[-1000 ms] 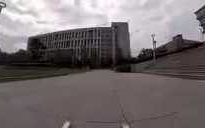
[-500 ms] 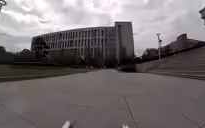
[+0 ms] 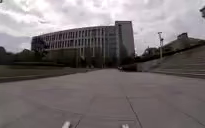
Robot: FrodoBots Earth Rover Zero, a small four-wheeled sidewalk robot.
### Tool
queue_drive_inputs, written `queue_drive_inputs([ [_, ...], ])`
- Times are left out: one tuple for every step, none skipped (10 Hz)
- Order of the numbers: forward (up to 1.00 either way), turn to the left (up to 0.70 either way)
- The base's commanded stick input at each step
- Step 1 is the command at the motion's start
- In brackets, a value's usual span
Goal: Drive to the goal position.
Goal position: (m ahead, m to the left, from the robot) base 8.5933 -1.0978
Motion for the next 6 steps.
queue_drive_inputs([
  [0.7,0.0],
  [0.7,0.0],
  [0.7,0.0],
  [0.7,0.0],
  [0.7,0.0],
  [0.7,-0.14],
])
